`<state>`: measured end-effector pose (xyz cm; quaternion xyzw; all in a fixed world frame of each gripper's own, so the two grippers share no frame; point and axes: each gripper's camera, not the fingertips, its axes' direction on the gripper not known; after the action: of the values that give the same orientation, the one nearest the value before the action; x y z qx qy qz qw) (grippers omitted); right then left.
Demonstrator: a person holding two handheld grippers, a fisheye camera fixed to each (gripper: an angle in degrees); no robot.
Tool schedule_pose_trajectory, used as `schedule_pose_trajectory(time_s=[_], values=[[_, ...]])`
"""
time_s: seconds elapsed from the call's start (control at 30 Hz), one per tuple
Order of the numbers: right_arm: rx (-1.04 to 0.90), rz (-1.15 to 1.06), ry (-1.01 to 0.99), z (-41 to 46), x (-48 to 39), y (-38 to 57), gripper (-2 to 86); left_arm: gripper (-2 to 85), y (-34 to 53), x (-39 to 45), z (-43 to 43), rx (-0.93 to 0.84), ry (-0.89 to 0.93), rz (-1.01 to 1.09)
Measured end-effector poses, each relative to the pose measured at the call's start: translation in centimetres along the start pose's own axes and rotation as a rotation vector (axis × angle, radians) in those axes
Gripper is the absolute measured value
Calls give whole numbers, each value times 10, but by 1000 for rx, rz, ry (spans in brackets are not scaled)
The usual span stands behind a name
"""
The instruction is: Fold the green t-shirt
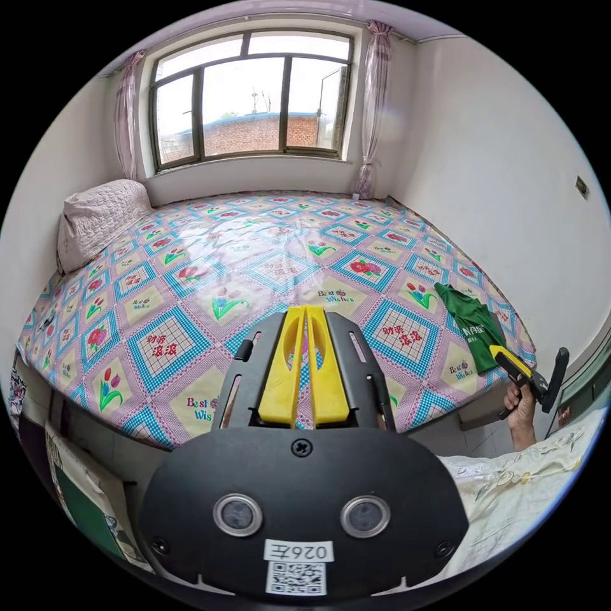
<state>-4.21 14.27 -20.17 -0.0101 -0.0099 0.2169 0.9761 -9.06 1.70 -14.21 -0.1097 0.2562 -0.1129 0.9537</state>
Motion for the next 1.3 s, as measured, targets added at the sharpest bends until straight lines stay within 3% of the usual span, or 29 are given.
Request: schedule_pose_trajectory(time_s=[0.57, 0.87, 1.3], values=[[-80, 146, 132, 12, 93, 0, -14, -10, -37, 4, 108, -174, 55, -183], [-98, 282, 128, 9, 161, 2, -15, -8, -70, 46, 169, -199, 104, -98], [-125, 276, 145, 31, 221, -31, -4, 73, -179, 204, 339, -290, 552, 138]])
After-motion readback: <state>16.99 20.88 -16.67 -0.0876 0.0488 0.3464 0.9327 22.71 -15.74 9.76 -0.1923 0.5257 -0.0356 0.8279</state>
